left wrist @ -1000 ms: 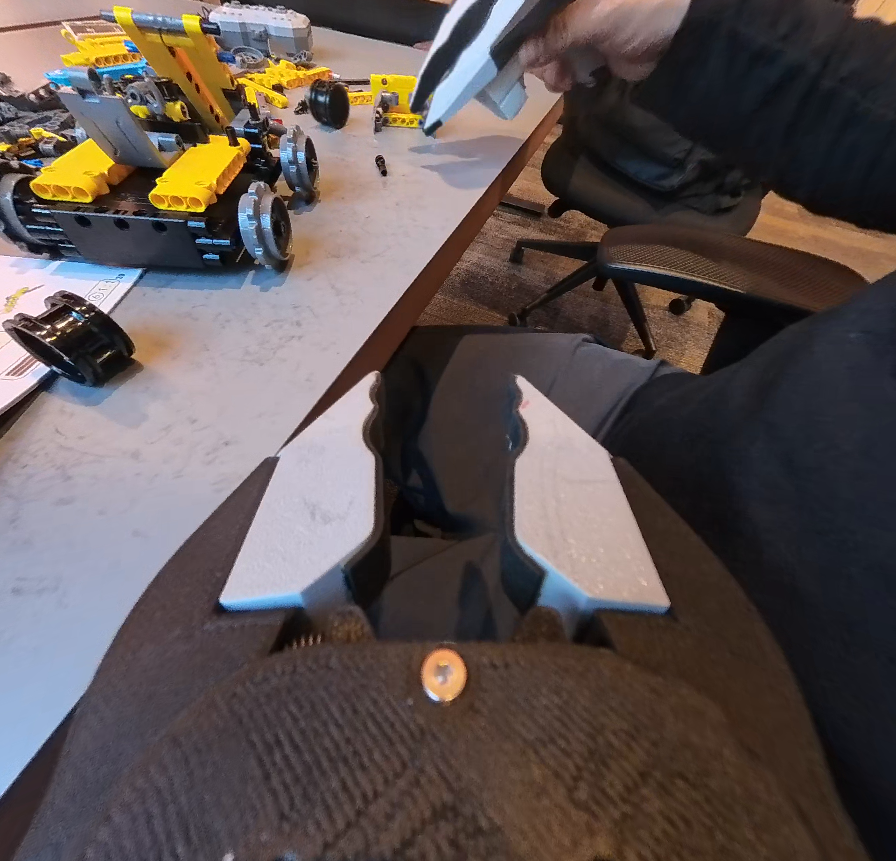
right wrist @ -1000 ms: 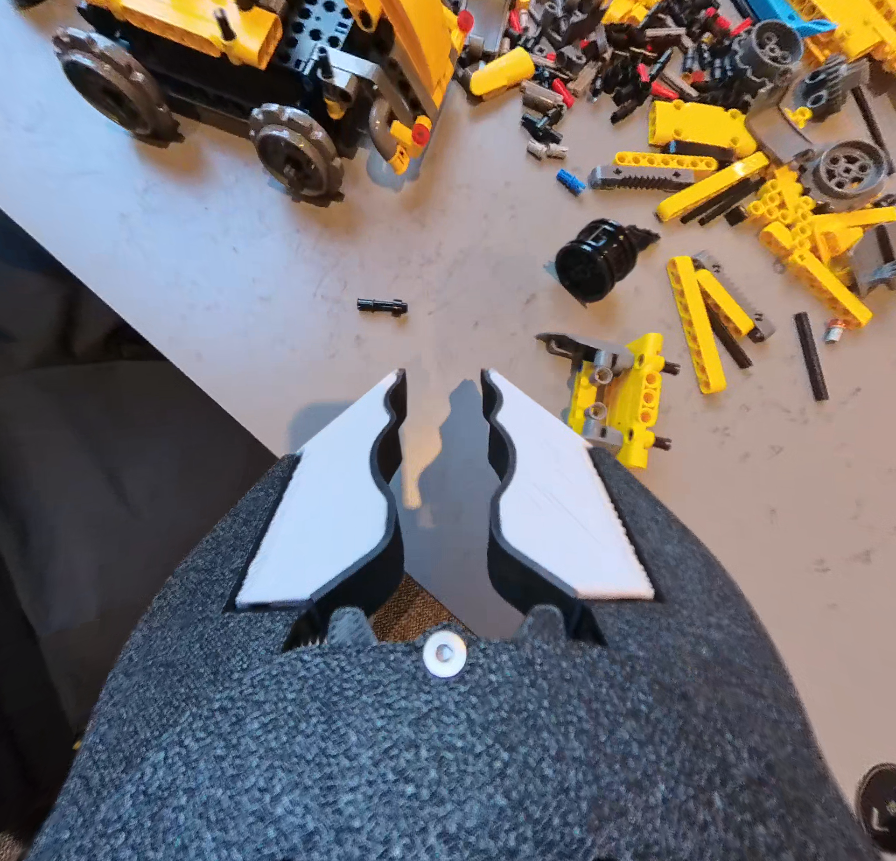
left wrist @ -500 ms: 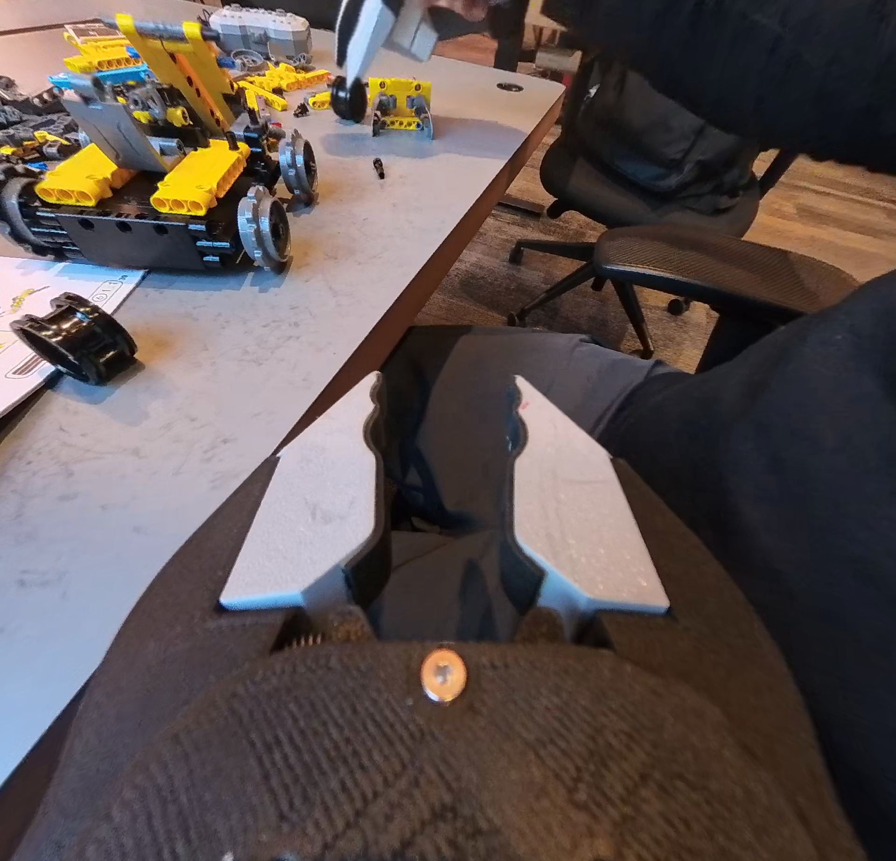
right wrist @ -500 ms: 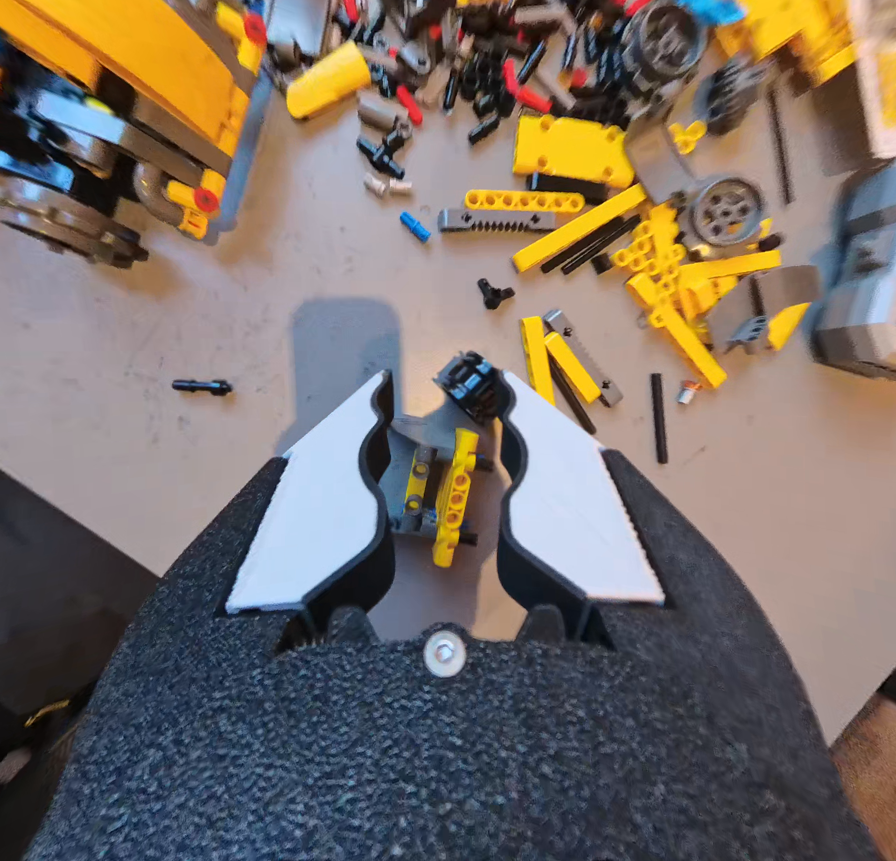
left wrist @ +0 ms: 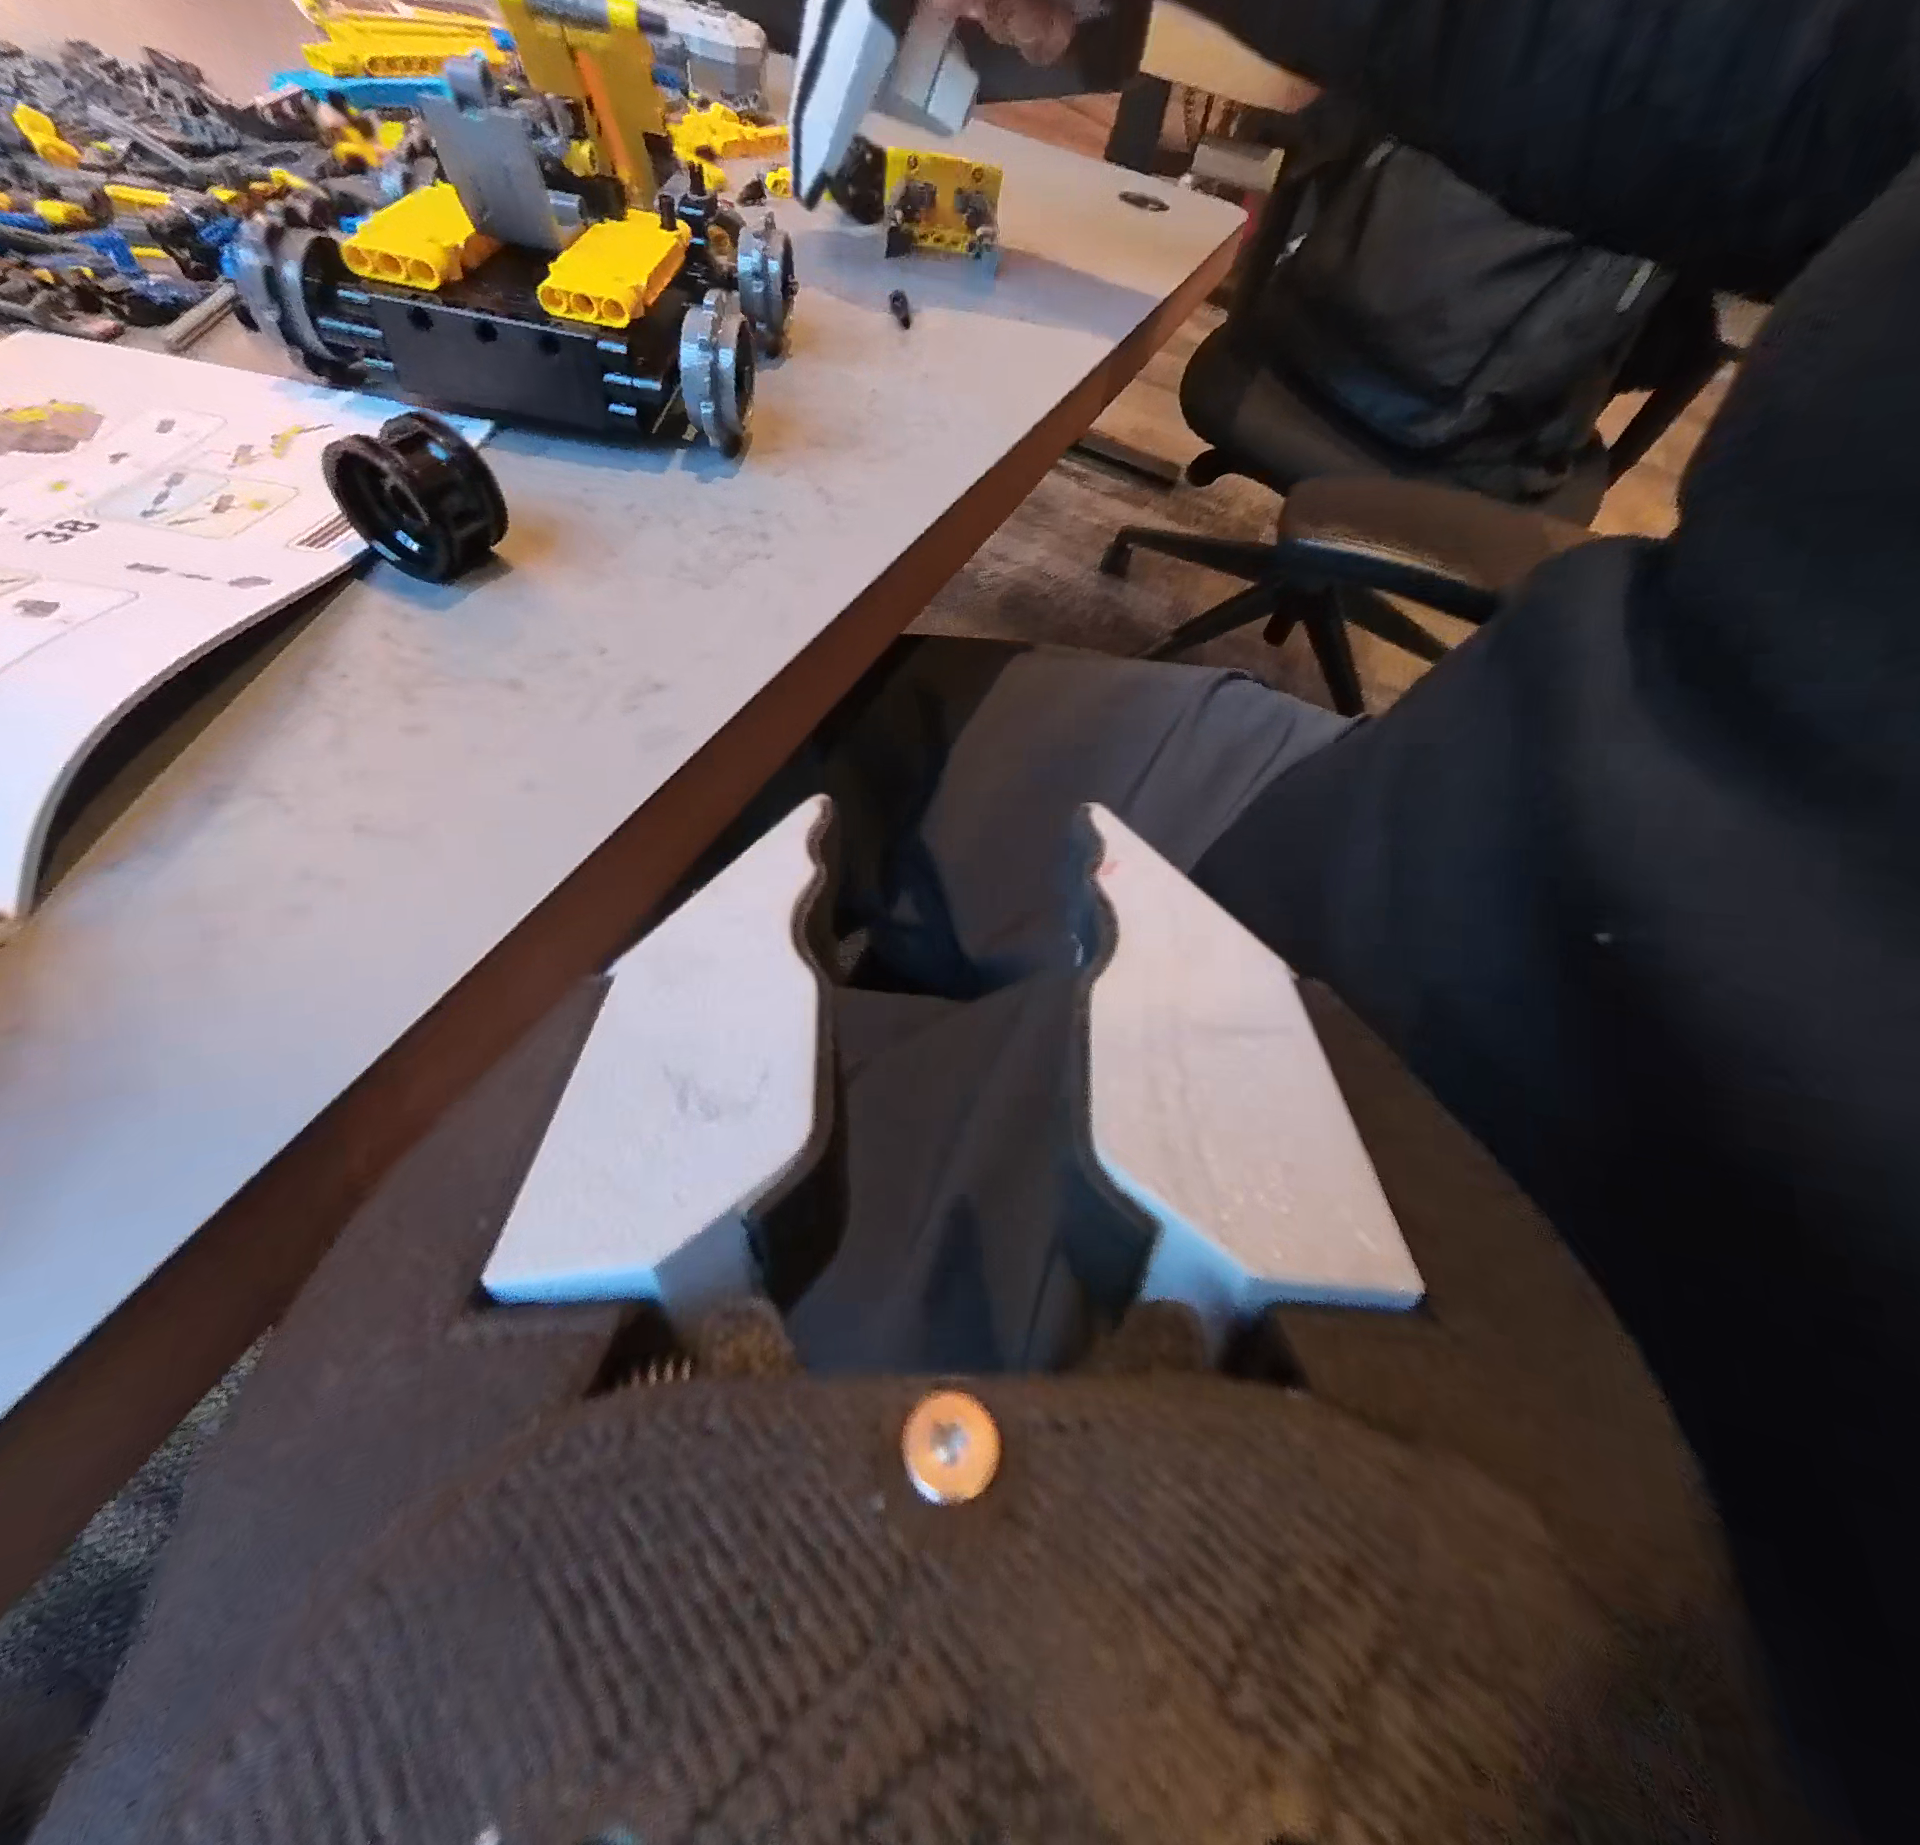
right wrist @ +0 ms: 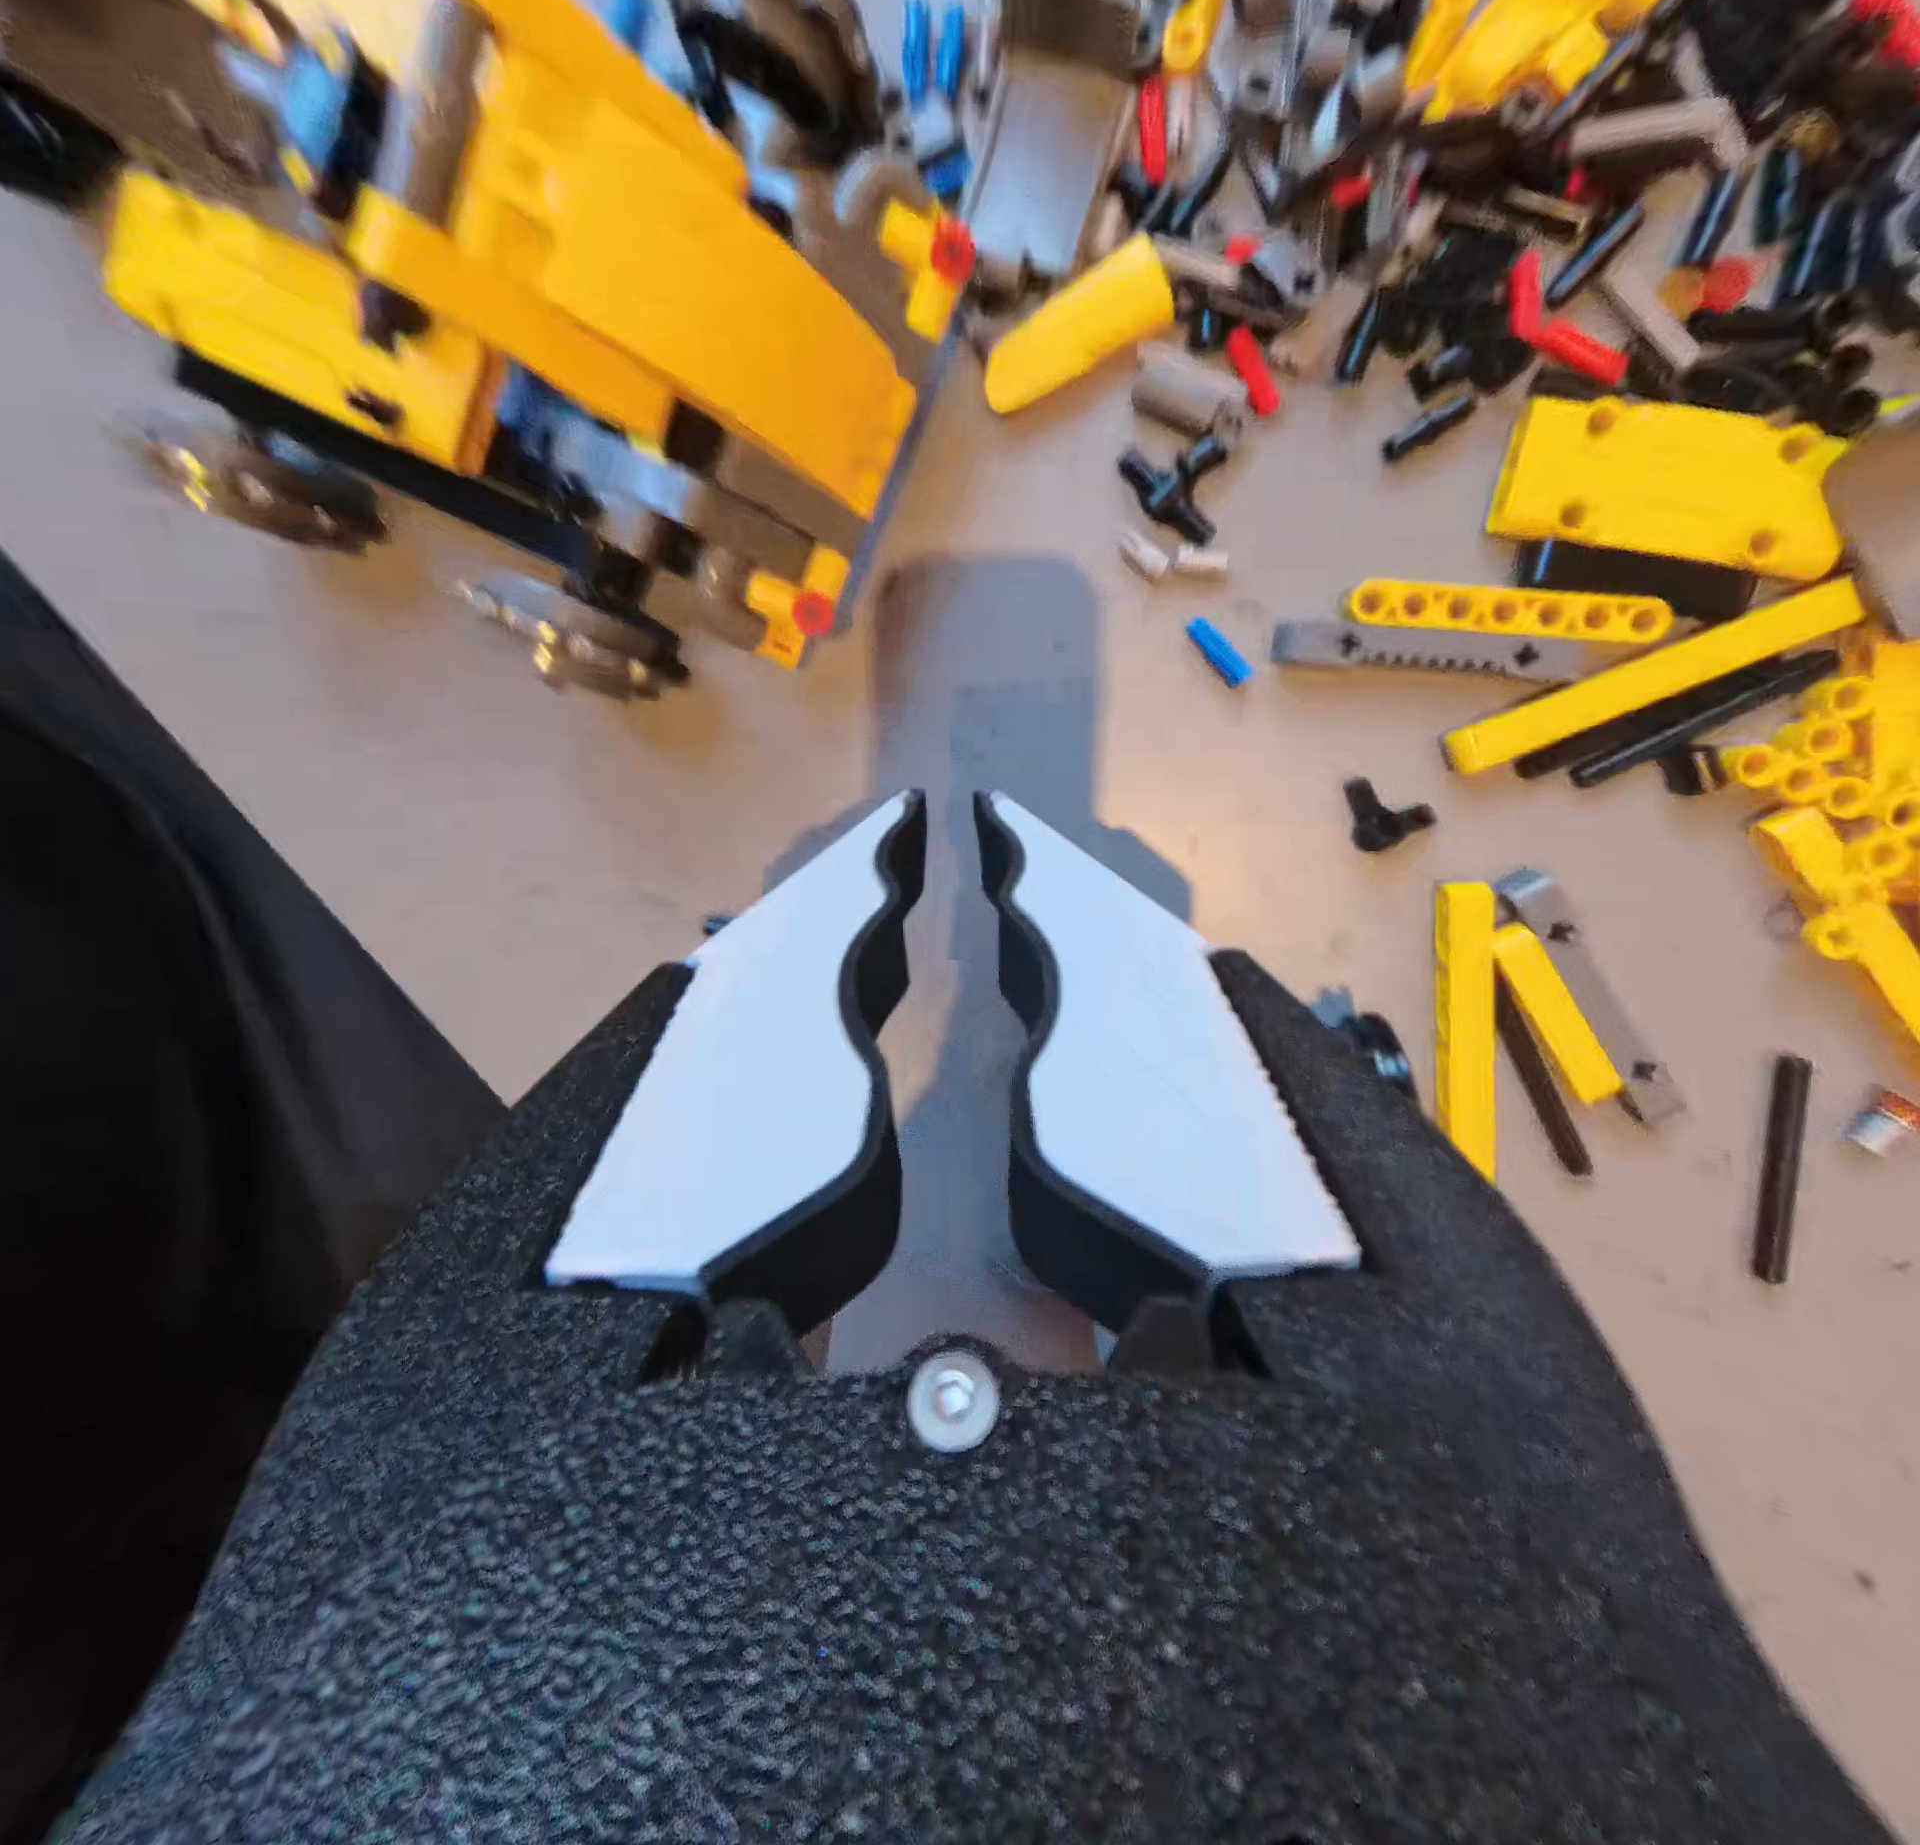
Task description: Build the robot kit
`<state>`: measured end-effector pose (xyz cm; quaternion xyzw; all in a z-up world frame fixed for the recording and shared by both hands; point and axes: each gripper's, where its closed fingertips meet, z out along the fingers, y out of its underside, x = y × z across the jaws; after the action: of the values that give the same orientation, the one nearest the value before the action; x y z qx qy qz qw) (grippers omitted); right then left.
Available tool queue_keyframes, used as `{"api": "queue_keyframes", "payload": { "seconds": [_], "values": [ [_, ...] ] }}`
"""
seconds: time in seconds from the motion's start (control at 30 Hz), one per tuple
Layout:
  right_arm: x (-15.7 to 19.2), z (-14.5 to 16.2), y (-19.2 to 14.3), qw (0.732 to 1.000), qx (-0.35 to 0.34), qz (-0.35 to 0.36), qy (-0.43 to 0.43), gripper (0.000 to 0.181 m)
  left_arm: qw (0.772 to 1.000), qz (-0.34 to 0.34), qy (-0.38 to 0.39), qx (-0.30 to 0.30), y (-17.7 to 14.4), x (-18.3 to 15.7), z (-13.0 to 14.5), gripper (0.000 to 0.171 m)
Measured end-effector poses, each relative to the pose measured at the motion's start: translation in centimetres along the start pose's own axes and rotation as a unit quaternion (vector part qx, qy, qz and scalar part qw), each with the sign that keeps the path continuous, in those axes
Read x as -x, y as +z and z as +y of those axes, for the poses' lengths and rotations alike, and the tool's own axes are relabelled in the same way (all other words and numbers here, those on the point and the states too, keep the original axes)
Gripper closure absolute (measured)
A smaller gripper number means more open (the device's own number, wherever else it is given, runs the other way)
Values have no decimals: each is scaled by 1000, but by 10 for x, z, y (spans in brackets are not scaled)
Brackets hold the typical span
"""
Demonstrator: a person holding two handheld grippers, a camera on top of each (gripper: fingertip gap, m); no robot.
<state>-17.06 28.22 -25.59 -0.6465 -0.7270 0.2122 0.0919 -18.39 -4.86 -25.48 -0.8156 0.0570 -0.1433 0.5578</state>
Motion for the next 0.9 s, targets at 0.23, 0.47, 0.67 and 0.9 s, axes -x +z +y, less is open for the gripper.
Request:
{"api": "queue_keyframes", "payload": {
  "seconds": [0.23,0.47,0.67,0.9],
  "values": [
    [-56,1,-27,983,22,158,95,152,999,34,-41,-2,-9,9,3,123],
    [-30,7,4,984,77,80,138,156,993,65,-96,28,-11,21,21,122],
    [-26,-13,4,987,26,62,147,154,991,71,-107,31,-12,22,24,126],
    [-38,-18,-15,983,-52,92,149,154,992,67,-90,50,-8,14,26,125]
  ]
}}
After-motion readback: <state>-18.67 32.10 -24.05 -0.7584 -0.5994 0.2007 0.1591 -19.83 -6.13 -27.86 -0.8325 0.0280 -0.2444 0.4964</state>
